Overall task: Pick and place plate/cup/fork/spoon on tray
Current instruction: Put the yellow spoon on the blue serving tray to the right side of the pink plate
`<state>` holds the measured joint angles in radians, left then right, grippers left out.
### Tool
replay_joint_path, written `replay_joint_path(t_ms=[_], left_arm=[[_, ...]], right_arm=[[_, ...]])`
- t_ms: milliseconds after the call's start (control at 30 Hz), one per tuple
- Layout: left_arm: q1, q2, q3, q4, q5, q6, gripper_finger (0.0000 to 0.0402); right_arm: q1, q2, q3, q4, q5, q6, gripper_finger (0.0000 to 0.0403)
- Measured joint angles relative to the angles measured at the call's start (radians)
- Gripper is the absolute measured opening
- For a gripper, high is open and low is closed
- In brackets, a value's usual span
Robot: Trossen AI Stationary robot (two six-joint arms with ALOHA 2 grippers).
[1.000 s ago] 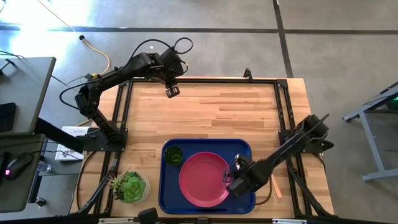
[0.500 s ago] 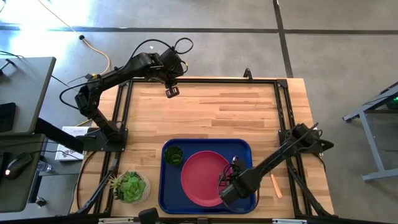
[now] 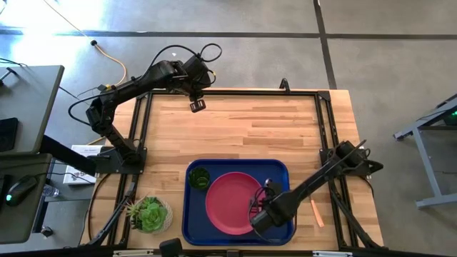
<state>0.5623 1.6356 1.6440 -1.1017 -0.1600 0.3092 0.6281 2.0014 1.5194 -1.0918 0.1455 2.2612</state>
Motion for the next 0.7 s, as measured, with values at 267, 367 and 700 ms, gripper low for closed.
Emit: replay_joint_path(t_ms=[267, 367, 700], left_arm=[[0.000, 0.000, 0.000, 0.001, 0.000, 0.000, 0.0065], [0.000, 0.000, 0.000, 0.001, 0.000, 0.000, 0.0065], [0.000, 0.000, 0.000, 0.001, 0.000, 0.000, 0.0065]], right_arm=[[0.000, 0.000, 0.050, -0.097, -0.005, 0.000, 0.0024], [0.000, 0.000, 0.057, -0.123, -0.005, 0.001, 0.0024], [0.011, 0.009, 0.036, -0.124, -0.024, 0.008, 0.0024]])
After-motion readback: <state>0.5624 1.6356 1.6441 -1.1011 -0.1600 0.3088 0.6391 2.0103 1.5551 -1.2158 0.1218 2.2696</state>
